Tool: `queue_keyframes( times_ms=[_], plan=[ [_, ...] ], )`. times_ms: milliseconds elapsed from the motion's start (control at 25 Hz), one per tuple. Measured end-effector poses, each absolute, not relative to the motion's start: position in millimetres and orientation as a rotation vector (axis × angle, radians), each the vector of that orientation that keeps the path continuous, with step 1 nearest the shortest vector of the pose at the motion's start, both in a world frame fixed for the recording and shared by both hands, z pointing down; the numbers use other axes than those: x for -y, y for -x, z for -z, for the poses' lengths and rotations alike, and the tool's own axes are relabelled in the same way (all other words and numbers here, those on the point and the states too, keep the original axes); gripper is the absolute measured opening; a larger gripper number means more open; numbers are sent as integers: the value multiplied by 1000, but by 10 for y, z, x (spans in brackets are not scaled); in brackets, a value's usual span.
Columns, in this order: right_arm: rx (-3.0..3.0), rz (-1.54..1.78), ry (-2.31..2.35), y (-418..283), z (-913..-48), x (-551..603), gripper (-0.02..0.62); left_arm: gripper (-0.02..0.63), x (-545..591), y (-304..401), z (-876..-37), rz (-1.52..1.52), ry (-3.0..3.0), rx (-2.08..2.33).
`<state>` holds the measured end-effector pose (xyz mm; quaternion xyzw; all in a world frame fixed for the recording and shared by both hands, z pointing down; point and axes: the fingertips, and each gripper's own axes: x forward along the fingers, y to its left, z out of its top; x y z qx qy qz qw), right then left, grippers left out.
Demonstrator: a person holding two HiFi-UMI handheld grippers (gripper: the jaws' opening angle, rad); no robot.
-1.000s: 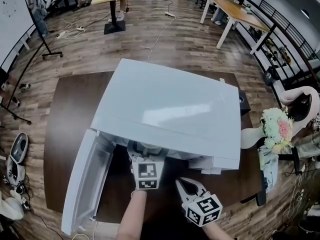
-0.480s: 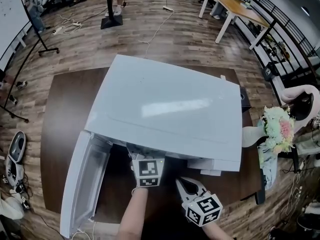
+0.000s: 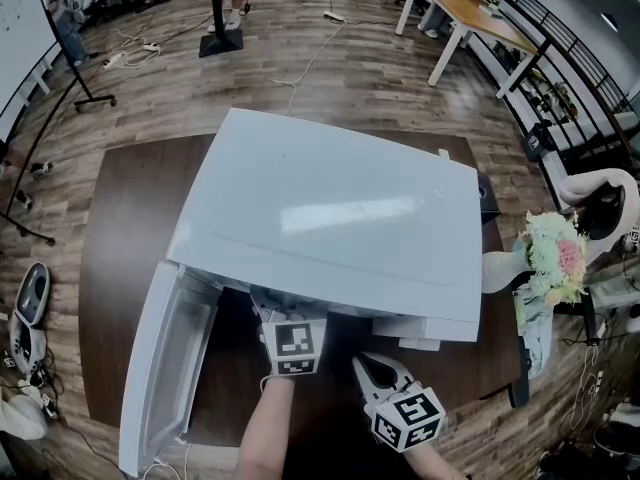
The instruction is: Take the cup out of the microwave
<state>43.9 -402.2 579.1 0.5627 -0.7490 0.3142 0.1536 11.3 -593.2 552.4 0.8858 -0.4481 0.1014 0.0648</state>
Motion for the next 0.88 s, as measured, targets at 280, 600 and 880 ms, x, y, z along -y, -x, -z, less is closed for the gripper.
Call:
queue_keyframes(
  times_ms=[280,600,880],
  plan=[
    [2137,-898,-1621,-438,-5798,4005,-5,491,5884,-68,-5489,-298,-2695,1360],
    [2142,-889,-1625,-418,-5795,3963,-5,491,5799,17,-5384,-240,-2702,1360],
    [2169,-871,-1617,-392,-5755,3837,-5,492,5553,101,-5350,-263,-2705,1363]
  ],
)
